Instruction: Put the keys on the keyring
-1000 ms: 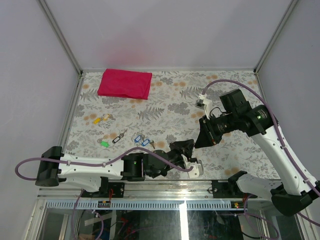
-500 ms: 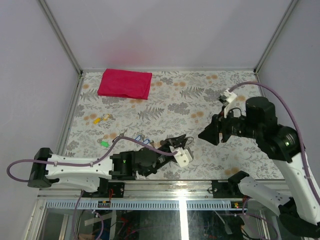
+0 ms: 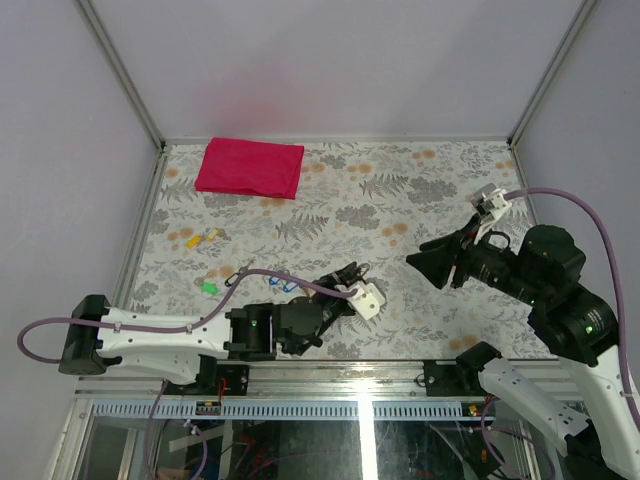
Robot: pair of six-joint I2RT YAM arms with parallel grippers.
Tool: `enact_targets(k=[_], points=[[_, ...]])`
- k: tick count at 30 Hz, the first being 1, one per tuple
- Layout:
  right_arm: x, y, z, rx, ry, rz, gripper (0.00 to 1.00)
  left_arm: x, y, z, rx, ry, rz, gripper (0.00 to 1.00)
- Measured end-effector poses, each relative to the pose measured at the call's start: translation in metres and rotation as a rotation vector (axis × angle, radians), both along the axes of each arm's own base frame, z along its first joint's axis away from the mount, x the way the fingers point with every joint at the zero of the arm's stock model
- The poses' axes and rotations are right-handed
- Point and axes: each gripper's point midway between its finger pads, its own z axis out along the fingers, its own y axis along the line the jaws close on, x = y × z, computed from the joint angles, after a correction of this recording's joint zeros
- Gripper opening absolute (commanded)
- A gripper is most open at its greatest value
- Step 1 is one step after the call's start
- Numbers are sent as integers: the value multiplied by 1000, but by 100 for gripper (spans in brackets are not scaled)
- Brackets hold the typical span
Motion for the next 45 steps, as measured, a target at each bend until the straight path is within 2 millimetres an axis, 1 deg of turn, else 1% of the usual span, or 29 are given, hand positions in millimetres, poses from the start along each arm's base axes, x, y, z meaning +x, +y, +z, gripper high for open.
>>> enact_targets(k=[5, 9, 12, 16, 18, 22, 26, 30, 32, 41, 45], points=[[1, 5, -4, -7, 21, 22, 49, 4, 4, -2, 79, -79, 5, 0], [4, 10, -9, -16, 47, 42, 47, 4, 7, -3, 122, -146, -29, 0], [5, 11, -11, -18, 53, 45, 47, -1, 6, 8, 124, -190, -78, 0], [7, 12, -6, -8, 34, 45, 45, -8, 8, 33, 79, -258, -147, 0], [8, 13, -3, -2, 25, 44, 44, -12, 9, 41, 63, -289, -176, 0], [10, 16, 2, 16, 14, 48, 42, -17, 10, 49, 62, -332, -214, 0], [13, 20, 2, 38, 51, 41, 40, -15, 9, 47, 100, -362, -210, 0], [17, 26, -2, 71, 124, 30, 40, -10, 8, 40, 153, -378, -188, 0], [17, 29, 0, 100, 155, 30, 40, -8, 9, 37, 169, -380, -171, 0], [13, 38, -1, 191, 259, 20, 41, -3, 17, 34, 194, -383, -128, 0], [5, 46, -3, 211, 294, 47, 41, -2, 18, 32, 200, -383, -125, 0]])
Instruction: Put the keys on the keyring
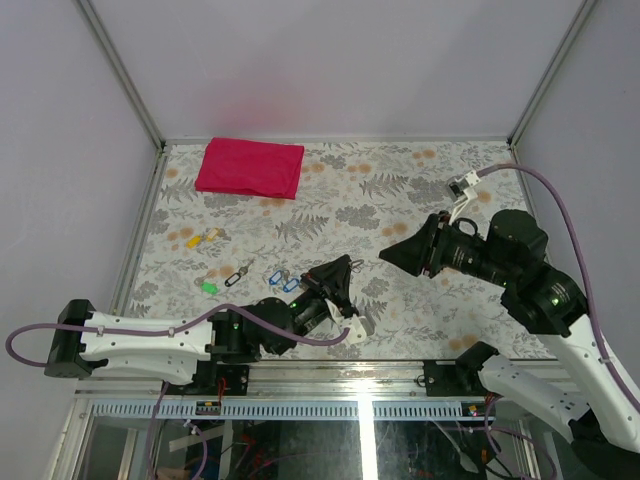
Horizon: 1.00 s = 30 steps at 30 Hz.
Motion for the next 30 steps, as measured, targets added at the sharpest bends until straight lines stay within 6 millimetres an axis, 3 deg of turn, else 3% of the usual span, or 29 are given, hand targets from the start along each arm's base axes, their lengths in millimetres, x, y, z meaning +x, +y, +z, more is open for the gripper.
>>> enact_targets(k=[9, 13, 17, 22, 27, 30], points=[[-33, 49, -15, -53, 26, 127, 41, 1, 5, 1, -8, 0, 10, 0], [-32, 62, -27, -101, 29, 113, 41, 1, 6, 3, -15, -1, 11, 0], [-27, 62, -27, -107, 14, 80, 38, 1, 8, 4, -17, 0, 11, 0], [-23, 63, -26, -107, 4, 59, 27, 1, 8, 4, -20, 3, 10, 0], [-20, 69, -23, -96, -18, 65, 0, 0, 9, 4, -19, 6, 10, 0], [-17, 69, -23, -101, -31, 56, 0, 0, 11, 6, -31, 13, 10, 9]])
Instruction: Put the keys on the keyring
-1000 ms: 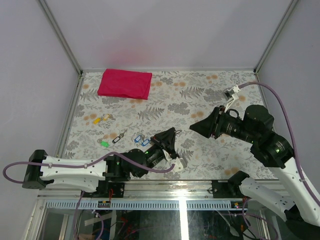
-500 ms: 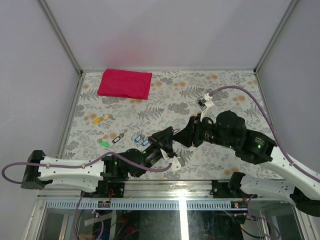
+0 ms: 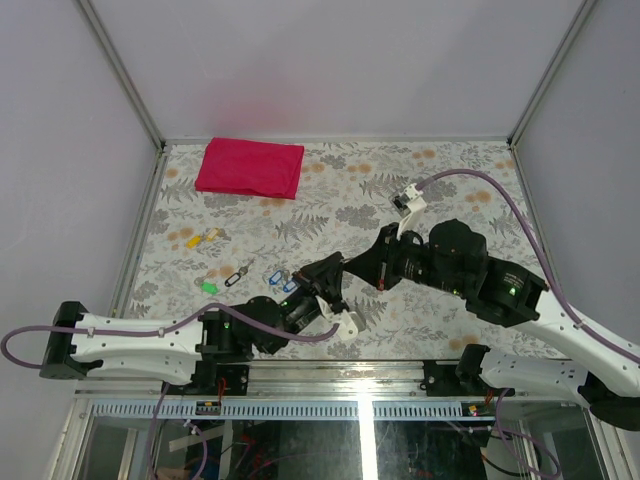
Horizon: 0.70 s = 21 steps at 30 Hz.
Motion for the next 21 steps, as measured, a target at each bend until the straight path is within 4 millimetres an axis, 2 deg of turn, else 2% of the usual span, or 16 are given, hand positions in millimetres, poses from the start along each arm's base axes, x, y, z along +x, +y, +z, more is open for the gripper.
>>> enact_targets(k=[4, 9, 15, 21], points=[[-1, 0, 3, -7, -46, 25, 0, -4, 1, 4, -21, 32, -27, 27], [-9, -7, 12, -19, -154, 90, 0, -21, 4, 18, -100, 100, -141, 47], [-25, -20, 30, 7, -277, 170, 0, -45, 17, 48, -255, 169, -292, 50], [-36, -21, 41, 9, -338, 249, 0, -55, 10, 52, -276, 207, -359, 49]])
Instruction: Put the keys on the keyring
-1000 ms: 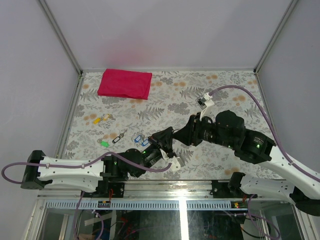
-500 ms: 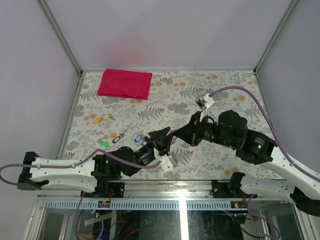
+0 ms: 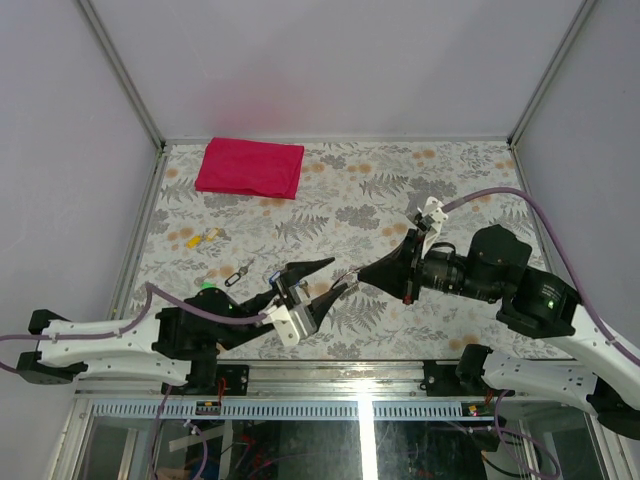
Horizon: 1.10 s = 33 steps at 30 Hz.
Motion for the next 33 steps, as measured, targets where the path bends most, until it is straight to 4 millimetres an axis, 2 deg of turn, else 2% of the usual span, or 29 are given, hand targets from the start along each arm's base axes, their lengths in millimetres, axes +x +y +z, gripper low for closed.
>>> enact_targets(k=[8, 14, 24, 30, 33], points=[[-4, 2, -3, -27, -4, 37, 0, -8, -16, -9, 45, -9, -54, 43], [-8, 2, 1, -20, -5, 53, 0, -10, -18, -12, 70, -35, -70, 36], [-12, 5, -6, -54, 24, 85, 0, -11, -22, -4, 108, -99, -79, 31], [-15, 5, -7, -58, 36, 96, 0, -9, -23, -10, 151, -137, -76, 28], [-15, 6, -8, -59, 41, 101, 0, -9, -25, -16, 181, -150, -75, 21]])
